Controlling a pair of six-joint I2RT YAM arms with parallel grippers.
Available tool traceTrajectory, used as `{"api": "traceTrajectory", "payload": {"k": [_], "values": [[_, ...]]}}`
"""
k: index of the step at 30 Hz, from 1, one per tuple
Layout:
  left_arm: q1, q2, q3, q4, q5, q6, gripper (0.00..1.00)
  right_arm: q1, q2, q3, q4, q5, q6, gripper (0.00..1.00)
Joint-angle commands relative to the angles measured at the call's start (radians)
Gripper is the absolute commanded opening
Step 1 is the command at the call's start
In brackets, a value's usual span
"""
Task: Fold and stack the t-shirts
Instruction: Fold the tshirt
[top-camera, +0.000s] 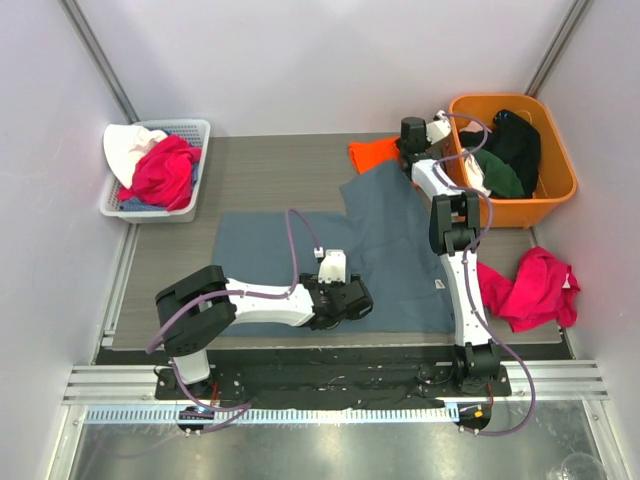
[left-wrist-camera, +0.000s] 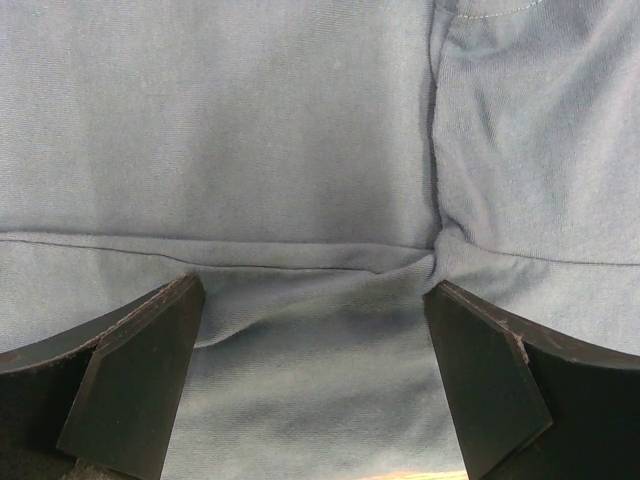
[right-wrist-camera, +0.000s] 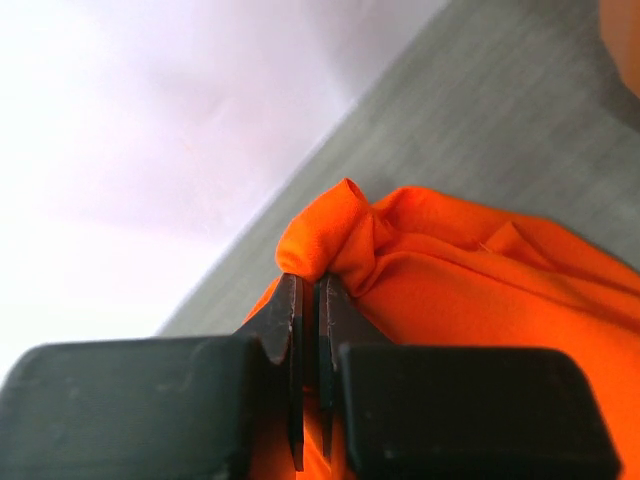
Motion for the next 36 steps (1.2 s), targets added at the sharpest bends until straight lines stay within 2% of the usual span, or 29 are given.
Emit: {"api": "traceTrajectory", "payload": {"k": [1, 7, 13, 14, 15, 16, 17, 19, 20, 26, 28, 32, 36], "values": [[0.026, 0.024, -0.049, -0.04, 0.054, -0.044, 1.0, -0.04, 0.01, 0.079, 0.216, 0.178, 0.123, 0.01], [0.037, 0.023, -0.063, -0.024, 0.068, -0.044, 1.0, -0.041, 0.09, 0.161, 0.241, 0.242, 0.169, 0.01], [0.047, 0.024, -0.066, -0.013, 0.081, -0.042, 1.0, -0.046, 0.108, 0.152, 0.275, 0.266, 0.166, 0.01], [0.049, 0.027, -0.068, -0.013, 0.083, -0.042, 1.0, -0.049, 0.107, 0.151, 0.281, 0.243, 0.157, 0.06], [0.051, 0.029, -0.065, -0.012, 0.084, -0.042, 1.0, -0.051, 0.102, 0.139, 0.29, 0.227, 0.139, 0.19], [0.051, 0.03, -0.065, -0.012, 0.085, -0.042, 1.0, -0.051, 0.088, 0.129, 0.316, 0.215, 0.121, 0.34], [0.051, 0.032, -0.063, -0.012, 0.086, -0.042, 1.0, -0.051, 0.081, 0.12, 0.329, 0.198, 0.107, 0.61], [0.051, 0.032, -0.063, -0.013, 0.086, -0.041, 1.0, -0.051, 0.064, 0.094, 0.364, 0.183, 0.065, 0.93], [0.051, 0.032, -0.063, -0.012, 0.086, -0.042, 1.0, -0.052, 0.038, 0.083, 0.382, 0.163, 0.048, 0.99], [0.051, 0.036, -0.059, -0.01, 0.081, -0.041, 1.0, -0.052, -0.114, 0.0, 0.438, 0.059, -0.082, 1.0], [0.051, 0.038, -0.054, -0.009, 0.078, -0.041, 1.0, -0.049, -0.181, -0.082, 0.447, -0.009, -0.122, 1.0], [0.044, 0.035, -0.045, -0.012, 0.071, -0.039, 1.0, -0.049, -0.384, -0.35, 0.505, -0.075, -0.171, 1.0], [0.031, 0.032, -0.037, -0.024, 0.051, -0.039, 1.0, -0.047, -0.553, -0.475, 0.513, -0.116, -0.222, 1.0]]}}
